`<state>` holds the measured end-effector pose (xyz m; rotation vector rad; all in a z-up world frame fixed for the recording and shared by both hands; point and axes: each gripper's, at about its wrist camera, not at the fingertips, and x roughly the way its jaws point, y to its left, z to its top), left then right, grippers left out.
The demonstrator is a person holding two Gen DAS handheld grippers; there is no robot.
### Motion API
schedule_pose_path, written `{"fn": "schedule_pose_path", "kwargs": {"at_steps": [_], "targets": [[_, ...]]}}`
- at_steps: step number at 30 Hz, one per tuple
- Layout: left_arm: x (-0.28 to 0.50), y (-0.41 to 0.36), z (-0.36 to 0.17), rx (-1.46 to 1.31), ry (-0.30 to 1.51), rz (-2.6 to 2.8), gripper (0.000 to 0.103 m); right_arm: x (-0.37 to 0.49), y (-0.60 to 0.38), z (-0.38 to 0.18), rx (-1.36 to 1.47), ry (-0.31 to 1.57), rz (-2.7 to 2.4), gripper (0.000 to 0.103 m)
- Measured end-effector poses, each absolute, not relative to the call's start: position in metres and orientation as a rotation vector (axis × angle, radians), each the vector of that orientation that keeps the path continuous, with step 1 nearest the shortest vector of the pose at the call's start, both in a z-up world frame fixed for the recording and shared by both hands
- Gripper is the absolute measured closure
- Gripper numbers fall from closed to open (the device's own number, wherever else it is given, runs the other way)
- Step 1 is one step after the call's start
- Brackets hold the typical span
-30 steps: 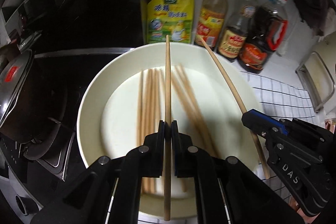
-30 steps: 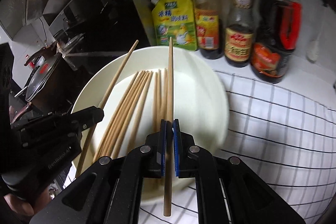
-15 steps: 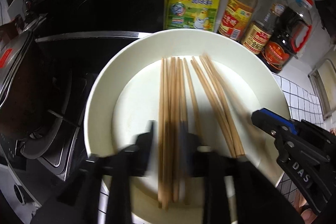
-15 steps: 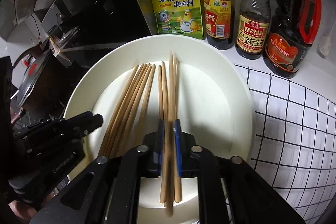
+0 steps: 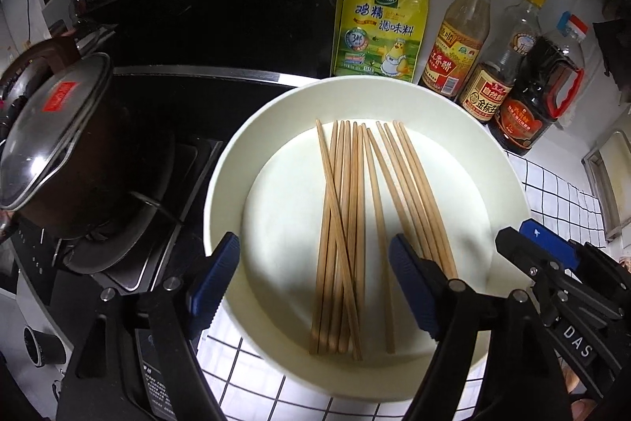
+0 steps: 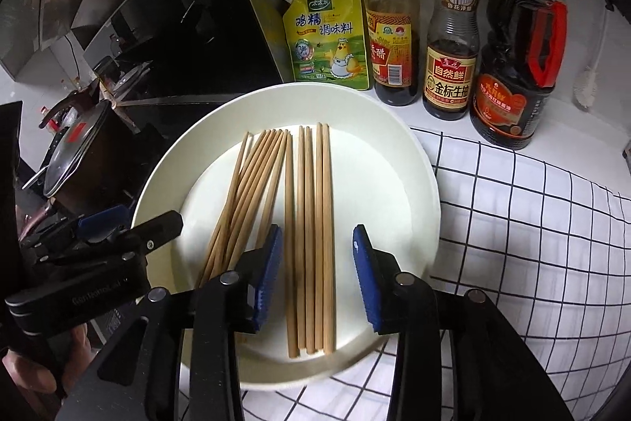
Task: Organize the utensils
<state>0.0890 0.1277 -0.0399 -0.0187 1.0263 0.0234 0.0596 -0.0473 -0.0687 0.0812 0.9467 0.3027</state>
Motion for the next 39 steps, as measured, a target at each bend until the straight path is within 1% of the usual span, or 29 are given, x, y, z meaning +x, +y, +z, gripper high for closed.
{"fn": "schedule_pose_path", "kwargs": {"at_steps": [7, 9, 18, 23, 27, 29, 32, 39], "targets": [[0.077, 0.124, -0.025, -0.011, 0.998, 0.037, 0.026, 0.046, -0.049, -0.060, 0.063, 0.929, 0.316, 0.066], [0.074, 0.123, -0.022, -0.011, 0.993, 0.043, 0.026, 0.044, -0.049, -0.058, 0.059, 0.926, 0.318, 0.063], [0.063, 0.121, -0.012, -0.018, 0.969, 0.063, 0.026, 0.034, -0.053, -0.047, 0.049, 0.908, 0.329, 0.061], [0.057, 0.121, -0.007, -0.026, 0.959, 0.074, 0.024, 0.030, -0.055, -0.042, 0.049, 0.896, 0.334, 0.056], [0.051, 0.120, -0.004, -0.028, 0.954, 0.086, 0.022, 0.027, -0.056, -0.039, 0.051, 0.891, 0.334, 0.054], [0.048, 0.120, -0.002, -0.033, 0.949, 0.092, 0.019, 0.025, -0.057, -0.037, 0.051, 0.885, 0.334, 0.053], [0.043, 0.120, 0.002, -0.041, 0.937, 0.103, 0.016, 0.023, -0.058, -0.034, 0.048, 0.878, 0.341, 0.049], [0.035, 0.121, 0.009, -0.059, 0.920, 0.115, 0.015, 0.018, -0.057, -0.031, 0.036, 0.877, 0.354, 0.049]]}}
